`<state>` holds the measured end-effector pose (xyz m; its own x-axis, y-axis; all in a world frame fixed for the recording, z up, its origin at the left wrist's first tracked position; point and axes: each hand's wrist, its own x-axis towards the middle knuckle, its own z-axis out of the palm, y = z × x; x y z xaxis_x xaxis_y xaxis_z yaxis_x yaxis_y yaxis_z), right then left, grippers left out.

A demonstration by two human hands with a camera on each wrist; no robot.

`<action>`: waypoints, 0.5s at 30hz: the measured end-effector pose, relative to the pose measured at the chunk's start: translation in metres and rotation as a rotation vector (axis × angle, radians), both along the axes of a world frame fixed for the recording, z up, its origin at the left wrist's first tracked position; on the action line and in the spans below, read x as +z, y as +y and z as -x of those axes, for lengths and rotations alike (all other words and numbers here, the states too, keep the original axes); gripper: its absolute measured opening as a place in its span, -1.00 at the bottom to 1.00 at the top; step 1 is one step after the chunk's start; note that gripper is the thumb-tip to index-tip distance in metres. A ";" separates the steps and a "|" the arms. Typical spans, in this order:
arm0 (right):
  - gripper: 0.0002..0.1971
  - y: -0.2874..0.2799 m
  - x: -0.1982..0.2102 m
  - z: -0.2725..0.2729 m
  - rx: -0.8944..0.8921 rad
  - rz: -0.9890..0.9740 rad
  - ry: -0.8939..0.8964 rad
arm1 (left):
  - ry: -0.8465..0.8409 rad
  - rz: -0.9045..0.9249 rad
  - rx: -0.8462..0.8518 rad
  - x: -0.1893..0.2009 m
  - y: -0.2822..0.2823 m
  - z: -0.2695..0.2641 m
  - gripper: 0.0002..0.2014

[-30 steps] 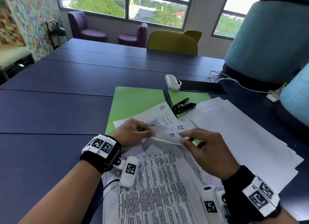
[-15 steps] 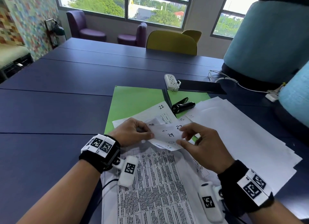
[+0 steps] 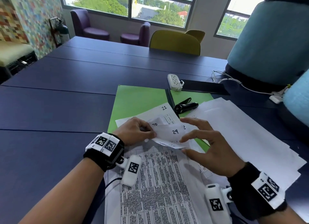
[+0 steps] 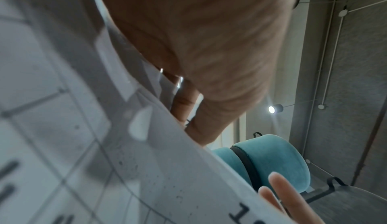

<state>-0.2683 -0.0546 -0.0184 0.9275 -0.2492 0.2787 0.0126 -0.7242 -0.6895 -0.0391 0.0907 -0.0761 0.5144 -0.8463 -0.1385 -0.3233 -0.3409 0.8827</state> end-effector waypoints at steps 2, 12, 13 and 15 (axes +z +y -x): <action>-0.73 -0.004 0.000 -0.002 0.012 0.043 0.062 | -0.002 -0.005 0.003 0.000 0.000 0.000 -0.89; -0.80 -0.015 -0.015 -0.029 -0.195 -0.016 0.213 | 0.027 0.034 -0.016 0.000 0.001 0.001 -0.57; -0.79 -0.014 -0.014 -0.031 -0.223 -0.062 0.194 | 0.025 0.035 -0.012 0.000 0.001 0.001 -0.51; -0.77 -0.014 -0.012 -0.032 -0.265 -0.095 0.147 | -0.001 0.032 0.003 -0.002 0.000 0.002 -0.51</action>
<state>-0.2366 -0.0682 -0.0302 0.8552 -0.5065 0.1103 -0.2728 -0.6208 -0.7350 -0.0414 0.0908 -0.0778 0.5169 -0.8488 -0.1111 -0.3234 -0.3137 0.8928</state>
